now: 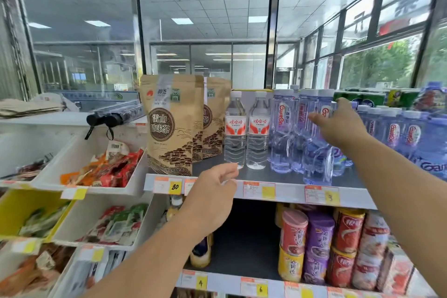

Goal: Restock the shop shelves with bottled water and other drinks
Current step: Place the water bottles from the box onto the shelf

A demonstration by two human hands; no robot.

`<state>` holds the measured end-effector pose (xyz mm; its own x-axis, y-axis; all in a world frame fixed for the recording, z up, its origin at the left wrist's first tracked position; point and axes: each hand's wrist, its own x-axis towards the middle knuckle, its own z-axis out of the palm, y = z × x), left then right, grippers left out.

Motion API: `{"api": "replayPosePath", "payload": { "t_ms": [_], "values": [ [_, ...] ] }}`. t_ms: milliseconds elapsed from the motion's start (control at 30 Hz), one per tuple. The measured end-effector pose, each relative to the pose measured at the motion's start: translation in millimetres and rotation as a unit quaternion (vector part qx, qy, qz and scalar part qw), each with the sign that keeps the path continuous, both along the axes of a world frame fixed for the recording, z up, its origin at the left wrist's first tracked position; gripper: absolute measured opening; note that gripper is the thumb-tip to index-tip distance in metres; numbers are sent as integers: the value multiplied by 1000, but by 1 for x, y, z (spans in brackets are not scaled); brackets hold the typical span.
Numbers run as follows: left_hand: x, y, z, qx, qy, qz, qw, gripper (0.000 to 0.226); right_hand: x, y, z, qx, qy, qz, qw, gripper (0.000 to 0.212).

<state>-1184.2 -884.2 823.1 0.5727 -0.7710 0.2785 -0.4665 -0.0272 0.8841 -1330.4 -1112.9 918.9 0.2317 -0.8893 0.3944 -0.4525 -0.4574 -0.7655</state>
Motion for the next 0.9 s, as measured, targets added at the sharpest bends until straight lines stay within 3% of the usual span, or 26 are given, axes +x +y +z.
{"api": "replayPosePath", "payload": {
  "t_ms": [367,700,767,900],
  "values": [
    [-12,-34,-6,19,-9,-32,999,40,3,-7,-15,-45,12,-7,999,88],
    [-10,-44,-9,19,-13,-26,999,41,5,-11,-35,-5,-19,5,1000,109],
    [-10,-46,-12,21,-18,-27,999,41,5,-12,-38,7,-22,9,1000,104],
    [-12,-50,-14,22,-7,-30,999,40,1,-14,-40,57,-50,64,995,64]
  ]
}}
